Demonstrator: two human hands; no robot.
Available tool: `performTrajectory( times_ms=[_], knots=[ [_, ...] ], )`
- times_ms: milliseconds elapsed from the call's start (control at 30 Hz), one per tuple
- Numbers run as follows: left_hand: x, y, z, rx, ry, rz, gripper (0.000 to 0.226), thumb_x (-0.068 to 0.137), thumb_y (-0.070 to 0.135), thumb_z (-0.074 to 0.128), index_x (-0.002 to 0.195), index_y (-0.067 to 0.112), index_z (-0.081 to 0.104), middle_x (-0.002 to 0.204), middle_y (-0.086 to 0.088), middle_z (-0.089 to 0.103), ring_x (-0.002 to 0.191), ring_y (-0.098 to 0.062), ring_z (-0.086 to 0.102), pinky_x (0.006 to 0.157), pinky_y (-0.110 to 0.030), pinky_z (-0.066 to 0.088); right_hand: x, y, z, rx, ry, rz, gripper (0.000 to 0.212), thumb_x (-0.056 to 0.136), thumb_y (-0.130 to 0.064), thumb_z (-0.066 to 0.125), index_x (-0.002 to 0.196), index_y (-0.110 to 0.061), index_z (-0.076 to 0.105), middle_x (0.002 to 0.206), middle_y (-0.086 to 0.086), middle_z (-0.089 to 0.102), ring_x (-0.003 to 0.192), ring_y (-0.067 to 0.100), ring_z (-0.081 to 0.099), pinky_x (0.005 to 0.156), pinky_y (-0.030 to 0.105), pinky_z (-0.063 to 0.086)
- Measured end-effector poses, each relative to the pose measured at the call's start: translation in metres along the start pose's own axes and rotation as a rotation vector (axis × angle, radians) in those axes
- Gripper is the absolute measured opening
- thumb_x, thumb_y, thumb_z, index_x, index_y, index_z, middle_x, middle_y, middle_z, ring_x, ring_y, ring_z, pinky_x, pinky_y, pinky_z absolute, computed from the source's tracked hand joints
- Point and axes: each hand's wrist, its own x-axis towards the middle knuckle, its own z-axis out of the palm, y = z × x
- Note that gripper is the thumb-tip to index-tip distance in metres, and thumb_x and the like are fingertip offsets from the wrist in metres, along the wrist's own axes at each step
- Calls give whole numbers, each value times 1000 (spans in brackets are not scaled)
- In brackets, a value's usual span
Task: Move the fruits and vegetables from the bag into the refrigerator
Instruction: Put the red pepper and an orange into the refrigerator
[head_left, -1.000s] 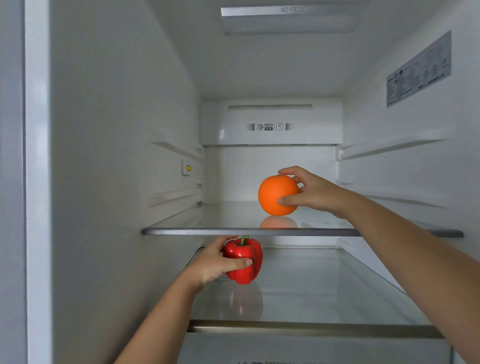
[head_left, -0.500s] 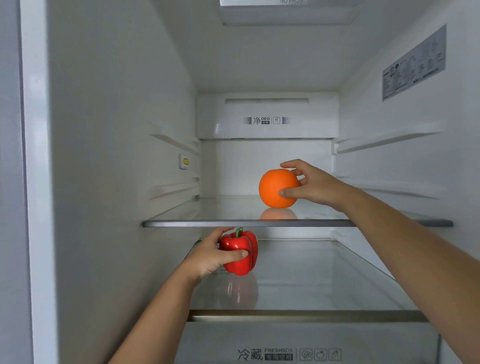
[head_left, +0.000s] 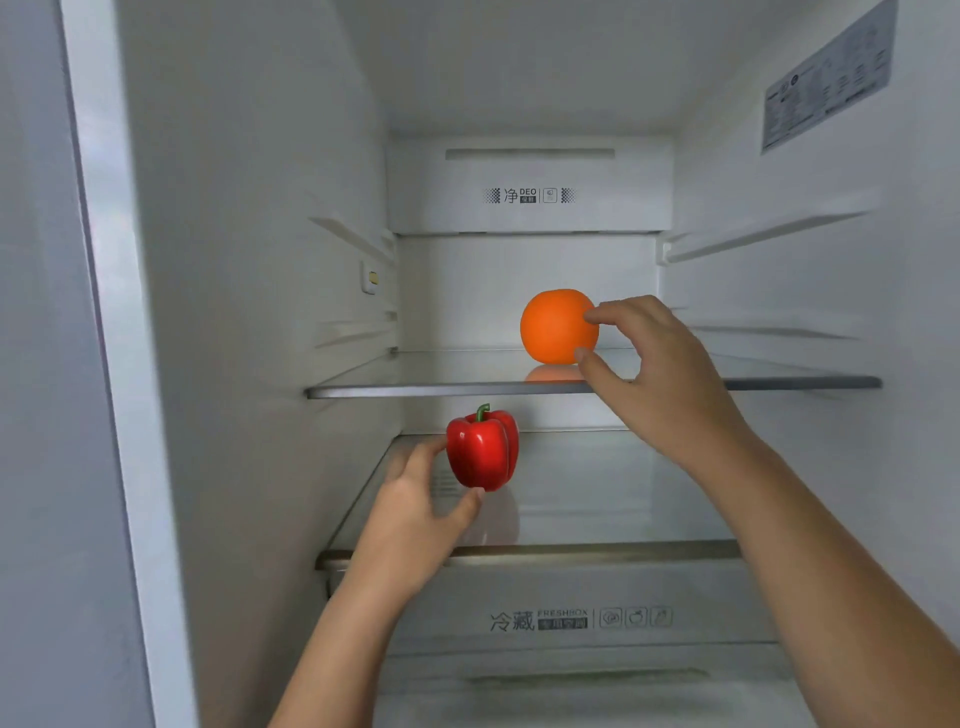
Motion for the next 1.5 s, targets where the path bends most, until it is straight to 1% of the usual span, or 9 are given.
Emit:
performTrajectory(
  times_ms=[100,167,267,367,700,833,967,1100,1500],
  knots=[
    [-19,8,-7,80,56,101,51,83,24,65,130,20,45,128,-3,47,116,-17,47,83,-11,27,-26,-16,1,-44,73,-23,30,86,-27,59,114,-15,60,120,2,55,112,16,45,85,17,29],
    [-30,9,-12,167,70,136,48,83,23,64,128,16,49,127,-5,50,113,-22,51,87,-23,38,-42,-27,1,-72,108,-37,31,83,-29,54,112,-18,61,121,4,55,112,14,43,86,17,29],
    [-49,12,-18,401,168,232,39,80,29,58,113,9,60,111,-12,62,94,-33,61,73,-40,50,-67,-41,3,-134,100,-56,37,82,-33,47,112,-15,60,120,6,56,110,15,41,89,24,33],
    [-66,15,-25,441,223,291,41,79,34,44,104,8,63,104,-11,65,87,-33,62,71,-39,50,-91,-53,8,-196,81,-43,40,81,-33,46,109,-8,62,117,11,59,108,18,43,91,26,34],
    [-136,-5,-31,359,180,364,33,85,30,47,105,11,64,105,-6,66,94,-26,61,78,-36,47,-177,-91,17,-157,-46,-28,33,84,-24,47,105,-5,63,105,9,64,98,24,59,87,33,44],
    [-169,3,-37,444,217,310,33,86,29,47,105,9,65,106,-9,66,95,-28,62,78,-39,48,-204,-92,14,-123,-108,-48,33,83,-24,47,104,-6,65,103,8,65,96,25,60,85,37,48],
    [-213,12,-40,560,205,206,34,86,29,47,105,8,65,109,-12,66,105,-33,59,87,-45,48,-229,-96,8,-46,-188,-90,34,83,-25,45,103,-6,65,103,10,66,95,28,62,83,39,51],
    [-256,18,-49,659,214,84,33,84,28,48,105,9,65,109,-11,66,106,-33,59,87,-44,47,-245,-111,5,63,-252,-160,35,83,-24,43,102,-4,66,104,10,66,96,29,61,83,39,50],
    [-376,56,-140,984,332,-287,35,85,29,47,105,7,65,108,-9,67,106,-32,60,86,-44,48,-292,-220,2,497,-397,-365,36,83,-25,43,99,-2,67,100,12,67,93,29,63,82,41,52]
  ],
)
